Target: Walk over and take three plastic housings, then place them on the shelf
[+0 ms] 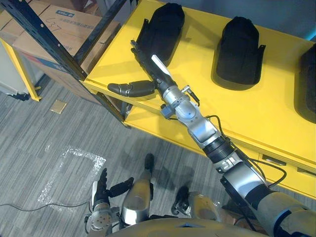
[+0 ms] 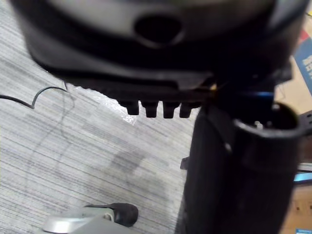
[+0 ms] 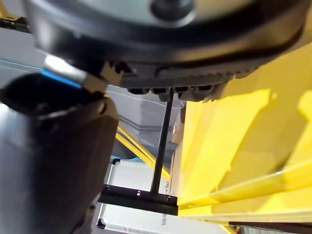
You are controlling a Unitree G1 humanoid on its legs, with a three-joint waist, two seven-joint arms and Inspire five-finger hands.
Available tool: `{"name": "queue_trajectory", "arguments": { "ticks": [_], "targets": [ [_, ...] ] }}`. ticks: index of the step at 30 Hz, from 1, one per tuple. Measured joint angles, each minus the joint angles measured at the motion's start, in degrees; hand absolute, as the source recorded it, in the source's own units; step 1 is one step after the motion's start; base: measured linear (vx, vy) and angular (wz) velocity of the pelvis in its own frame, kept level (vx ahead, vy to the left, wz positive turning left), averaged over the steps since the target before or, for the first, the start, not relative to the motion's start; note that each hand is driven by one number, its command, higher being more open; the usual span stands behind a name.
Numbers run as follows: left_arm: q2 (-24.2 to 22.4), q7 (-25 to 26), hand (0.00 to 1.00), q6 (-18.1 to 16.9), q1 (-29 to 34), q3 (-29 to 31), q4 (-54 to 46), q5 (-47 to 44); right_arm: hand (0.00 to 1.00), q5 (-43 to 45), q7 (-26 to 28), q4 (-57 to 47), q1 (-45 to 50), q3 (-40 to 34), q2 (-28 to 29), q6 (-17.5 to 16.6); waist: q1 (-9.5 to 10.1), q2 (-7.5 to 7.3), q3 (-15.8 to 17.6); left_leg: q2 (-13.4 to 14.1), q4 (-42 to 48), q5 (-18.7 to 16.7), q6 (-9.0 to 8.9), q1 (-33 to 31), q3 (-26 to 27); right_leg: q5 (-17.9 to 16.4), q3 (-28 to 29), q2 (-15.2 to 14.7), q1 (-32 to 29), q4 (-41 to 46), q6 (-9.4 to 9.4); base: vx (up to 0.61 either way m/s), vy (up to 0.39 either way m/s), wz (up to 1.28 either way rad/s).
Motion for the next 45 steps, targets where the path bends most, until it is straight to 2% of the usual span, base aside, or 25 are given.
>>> {"name": "queue_trajectory", "arguments": {
  "ticks": [8, 13, 18, 22, 24, 28, 30, 31, 32, 35, 38, 40, 41, 45],
  "targets": [
    [-0.2, -0.1, 1.00, 0.0, 0.0, -0.1, 0.0, 0.1, 1.00, 0.0, 0.3, 0.0, -0.1, 0.2, 0.3, -0.4, -0.05, 0.45, 0.2, 0.1, 0.0, -0.1, -0.09, 0.1, -0.1, 0.0, -0.2, 0.2, 0.3, -0.4, 0.00, 0.00, -0.003, 0.00],
    [-0.2, -0.3, 1.00, -0.2, 0.1, -0.1, 0.7, 0.6, 1.00, 2.7, 4.4, -2.3, -0.1, 2.2, 0.3, -1.3, -0.19, 0.29, 0.2, 0.6, -0.1, -0.9, -0.47, 2.2, 1.0, 1.3, 0.9, 1.1, 2.8, -3.8, 0.41, 0.03, -0.007, -0.12],
    [0.4, -0.2, 1.00, -1.3, 0.0, 0.5, 2.5, 1.7, 1.00, 6.0, 9.7, -13.7, 0.5, 7.3, 0.1, -1.3, -0.80, -1.43, -1.0, 2.0, 0.0, -2.1, -0.61, 3.4, 4.9, 4.8, 4.4, 3.1, 5.2, -10.2, 0.54, 0.07, -0.013, -0.39],
    [1.3, -1.2, 1.00, -1.4, -0.2, 1.3, 4.7, 5.2, 1.00, 9.4, 9.5, -16.6, 1.0, 7.3, -0.2, -0.7, -2.14, -3.37, -4.0, 2.3, -0.1, -2.9, -0.68, 5.1, 7.5, 6.6, 6.9, 3.6, 6.8, -13.7, 0.71, 0.04, -0.011, -0.35],
    [1.4, -1.8, 1.00, -1.4, -0.4, 1.6, 6.1, 6.9, 1.00, 9.4, 7.6, -16.7, 2.8, 5.6, -0.4, -0.3, -2.60, -3.65, -5.9, 2.8, -0.2, -3.6, -0.75, 5.6, 9.1, 7.5, 8.4, 4.0, 6.9, -15.0, 0.68, -0.02, 0.004, -0.44],
    [1.7, -3.3, 1.00, -1.1, -2.2, 2.0, 9.5, 7.7, 1.00, 9.6, 2.2, -21.5, 11.5, -4.1, -3.1, 1.3, -3.99, -4.10, -7.9, 3.8, -0.3, -4.0, -0.70, 6.3, 13.1, 9.6, 12.1, 4.6, 6.2, -16.9, 0.69, -0.06, 0.035, -0.50],
    [1.7, -4.3, 1.00, -1.0, -2.9, 2.8, 11.5, 6.8, 1.00, 11.7, -0.2, -27.4, 19.5, -13.5, -5.4, 1.3, -5.28, -4.48, -8.4, 4.3, -0.3, -4.2, -0.58, 6.9, 15.9, 11.3, 15.0, 5.0, 5.9, -18.3, 0.89, -0.04, 0.066, -0.73],
    [1.5, -4.8, 1.00, -0.9, -3.6, 3.7, 12.9, 6.6, 1.00, 12.9, -1.2, -30.7, 24.9, -20.5, -6.8, 0.3, -6.12, -4.61, -8.5, 4.3, -0.3, -4.5, -0.49, 7.5, 17.6, 12.1, 16.7, 5.1, 5.9, -19.0, 0.99, -0.03, 0.064, -0.67],
    [1.4, -4.8, 1.00, -0.9, -3.5, 4.2, 13.5, 6.3, 1.00, 13.9, -1.3, -32.1, 27.6, -24.2, -7.3, -0.2, -6.84, -4.66, -8.6, 4.3, -0.3, -4.6, -0.46, 7.9, 18.3, 12.4, 17.6, 5.1, 5.9, -19.3, 1.03, -0.02, 0.064, -0.75],
    [0.7, -4.6, 1.00, -1.0, -2.5, 6.4, 15.4, 4.0, 1.00, 19.9, 0.4, -35.5, 43.9, -43.5, -9.5, -3.1, -11.52, -4.74, -10.8, 4.4, -0.4, -5.6, -0.69, 8.6, 22.6, 13.5, 21.8, 5.1, 4.3, -19.6, 1.41, 0.02, 0.045, -0.71],
    [0.2, -4.0, 1.00, -1.0, -1.3, 8.8, 15.5, 1.4, 1.00, 20.4, 0.8, -34.4, 56.5, -54.1, -9.5, -3.5, -16.23, -4.23, -13.2, 5.0, -0.4, -6.4, -1.30, 9.5, 25.8, 14.5, 25.1, 5.5, 3.7, -20.6, 1.45, 0.07, 0.005, -0.64],
    [-0.3, -3.7, 1.00, -1.5, -1.5, 9.3, 15.3, 0.1, 1.00, 20.5, 1.6, -31.7, 62.5, -56.3, -9.2, -4.1, -18.18, -4.06, -13.4, 5.4, -0.4, -6.7, -1.63, 10.3, 27.1, 14.6, 26.5, 6.0, 3.6, -20.7, 1.38, 0.02, -0.016, -0.49],
    [-0.8, -3.7, 1.00, -1.8, -1.7, 9.4, 15.4, 0.1, 1.00, 21.8, 2.1, -28.2, 66.5, -55.6, -8.0, -6.0, -19.37, -3.96, -13.6, 5.7, -0.4, -6.7, -1.69, 10.4, 27.6, 14.6, 26.9, 6.2, 3.2, -20.3, 1.37, -0.01, -0.022, -0.32],
    [-2.0, -3.7, 1.00, -2.1, -1.8, 10.1, 15.9, 0.0, 1.00, 23.5, 1.6, -19.1, 71.1, -50.0, -2.6, -10.8, -19.85, -3.60, -13.9, 6.0, -0.4, -6.8, -1.82, 10.4, 28.0, 14.4, 27.2, 6.4, 2.7, -20.0, 1.63, -0.02, -0.017, -0.06]
  ]
}}
